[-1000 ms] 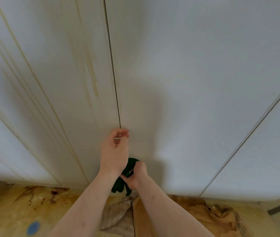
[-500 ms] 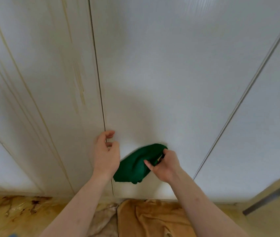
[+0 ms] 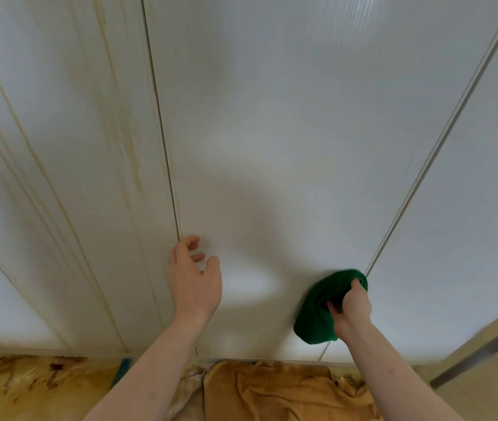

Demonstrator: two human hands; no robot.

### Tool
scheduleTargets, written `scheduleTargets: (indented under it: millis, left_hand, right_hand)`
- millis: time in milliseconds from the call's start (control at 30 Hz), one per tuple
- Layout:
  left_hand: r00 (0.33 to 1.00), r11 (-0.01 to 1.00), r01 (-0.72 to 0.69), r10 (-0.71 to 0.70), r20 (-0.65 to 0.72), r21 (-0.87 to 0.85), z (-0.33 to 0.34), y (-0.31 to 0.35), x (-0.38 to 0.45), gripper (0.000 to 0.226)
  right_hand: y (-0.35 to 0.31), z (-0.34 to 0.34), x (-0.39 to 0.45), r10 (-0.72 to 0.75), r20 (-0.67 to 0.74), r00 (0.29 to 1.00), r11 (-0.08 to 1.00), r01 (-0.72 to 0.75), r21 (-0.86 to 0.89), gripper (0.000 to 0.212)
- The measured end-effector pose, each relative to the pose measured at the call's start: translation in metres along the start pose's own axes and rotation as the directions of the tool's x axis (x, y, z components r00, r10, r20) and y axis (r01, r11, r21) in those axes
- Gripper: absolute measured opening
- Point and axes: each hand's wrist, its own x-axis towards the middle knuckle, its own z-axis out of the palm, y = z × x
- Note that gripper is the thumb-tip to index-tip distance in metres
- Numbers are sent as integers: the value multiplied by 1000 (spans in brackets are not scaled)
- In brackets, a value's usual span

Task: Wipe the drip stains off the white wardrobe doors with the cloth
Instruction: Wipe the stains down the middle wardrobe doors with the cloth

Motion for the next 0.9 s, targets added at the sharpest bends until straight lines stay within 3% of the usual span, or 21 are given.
scheduleTargets:
  millis: [200,333,533,667,800,900]
  left_hand:
    - [999,999,-35,35,7,7,-6,-6,6,40]
    - [997,997,-63,61,43,44,-15,-13,12,47]
    - [996,996,-37,30,89,83,-36,-19,17,49]
    - [999,997,12,-16,50,77,-53,-17,12,43]
    - [992,992,97,-103,73,75,-63,-10,-8,30]
    - [951,982,173,-188,248,79,-63,-3,-30,23]
  right_hand:
    - [26,30,-17,25,-133,991,1000,-24,6,68]
    - [66,60,-21,110,-111,988,994,-109,14,81]
    - [98,104,-80,302,58,951,945,-307,115,63]
    - [102,123,-114,341,216,915,925,-367,96,59]
    - [88,130,-140,261,354,898,957,-288,23,50]
    - [58,124,-160,172,488,856,984,-168,-53,35]
